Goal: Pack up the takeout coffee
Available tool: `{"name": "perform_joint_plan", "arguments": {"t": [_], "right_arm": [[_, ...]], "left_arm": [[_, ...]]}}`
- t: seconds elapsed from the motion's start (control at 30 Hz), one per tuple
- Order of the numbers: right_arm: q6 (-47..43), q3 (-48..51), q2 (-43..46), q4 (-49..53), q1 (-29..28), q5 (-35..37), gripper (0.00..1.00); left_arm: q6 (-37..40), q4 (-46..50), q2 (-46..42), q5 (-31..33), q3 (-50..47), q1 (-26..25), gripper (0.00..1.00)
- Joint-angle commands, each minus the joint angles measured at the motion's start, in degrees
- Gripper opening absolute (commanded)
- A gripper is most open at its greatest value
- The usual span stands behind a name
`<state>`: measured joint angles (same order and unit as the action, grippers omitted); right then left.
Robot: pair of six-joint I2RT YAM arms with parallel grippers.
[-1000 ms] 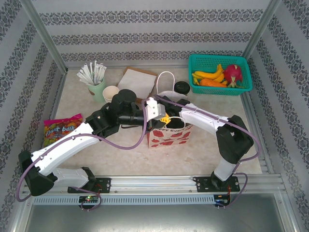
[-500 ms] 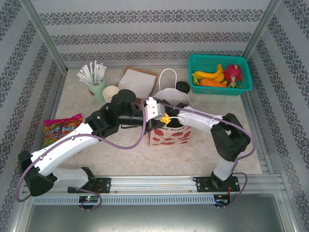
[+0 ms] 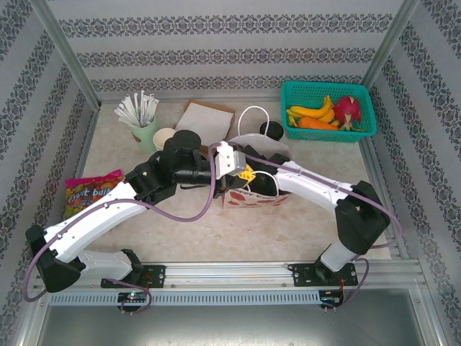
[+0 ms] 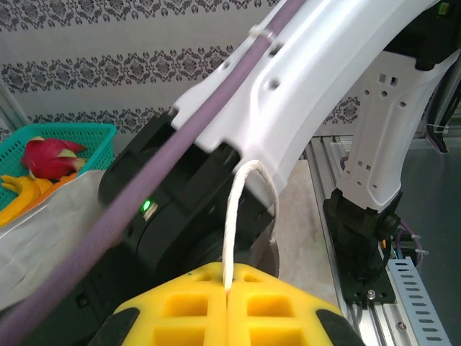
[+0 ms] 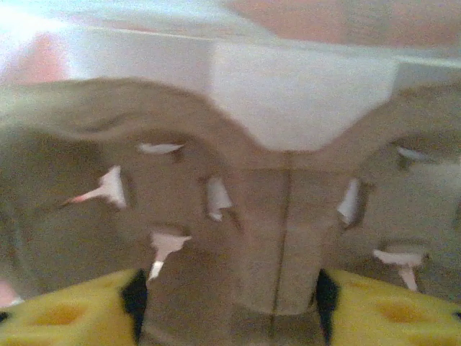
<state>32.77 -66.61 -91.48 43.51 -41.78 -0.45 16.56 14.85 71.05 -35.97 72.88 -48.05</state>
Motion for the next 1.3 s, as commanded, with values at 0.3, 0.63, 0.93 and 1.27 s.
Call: {"name": "perform_joint_plan", "arguments": {"t": [0.3,0.63,0.93,1.27], "right_arm": [[-6.9,2.0,-3.3,1.1,-0.1,-1.3,0.03],[-10.1,3.2,-11.2,1.0,-0.4,-0.7,0.05],[-15.9,2.6,1.5,-1.5,-0.9,-2.6,0.2],[-33.1,6.7,1.6,1.0,1.5,-7.4,0.25]], "left_arm": [[2.9,2.8,-0.3,0.4,0.8,-0.7,0.0],[4.4,2.9,-2.6,1.8,-2.1,-0.7,0.0],[4.4,5.9,-3.1,4.2,-2.7,-0.7,0.0],[5.7,9.2,-4.4,9.1,-2.7,-0.7,0.0]]}}
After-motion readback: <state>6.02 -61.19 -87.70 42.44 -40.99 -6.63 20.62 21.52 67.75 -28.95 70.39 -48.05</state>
